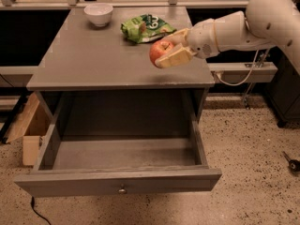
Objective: Pick apple from top drawer and place on counter
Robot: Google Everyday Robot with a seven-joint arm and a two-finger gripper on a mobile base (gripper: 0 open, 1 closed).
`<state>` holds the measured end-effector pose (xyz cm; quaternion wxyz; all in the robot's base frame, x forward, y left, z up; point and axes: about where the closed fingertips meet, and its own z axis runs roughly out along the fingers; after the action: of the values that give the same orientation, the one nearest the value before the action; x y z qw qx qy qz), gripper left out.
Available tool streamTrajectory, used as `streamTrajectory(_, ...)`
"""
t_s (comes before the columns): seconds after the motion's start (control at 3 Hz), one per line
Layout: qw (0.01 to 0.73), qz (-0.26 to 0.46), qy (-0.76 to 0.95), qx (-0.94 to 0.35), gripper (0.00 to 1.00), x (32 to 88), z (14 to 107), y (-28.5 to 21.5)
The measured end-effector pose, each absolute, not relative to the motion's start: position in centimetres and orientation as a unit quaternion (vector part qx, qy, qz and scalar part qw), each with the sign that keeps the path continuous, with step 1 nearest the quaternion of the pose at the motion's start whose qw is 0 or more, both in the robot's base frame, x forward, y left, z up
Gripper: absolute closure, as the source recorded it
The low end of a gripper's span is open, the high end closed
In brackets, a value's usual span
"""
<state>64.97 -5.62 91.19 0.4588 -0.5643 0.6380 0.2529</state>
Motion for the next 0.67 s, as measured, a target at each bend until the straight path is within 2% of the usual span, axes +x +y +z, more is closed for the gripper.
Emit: streamTrajectory(0.67,0.409,0.242,0.695,-0.540,1.00,73.7,88.8,-0.8)
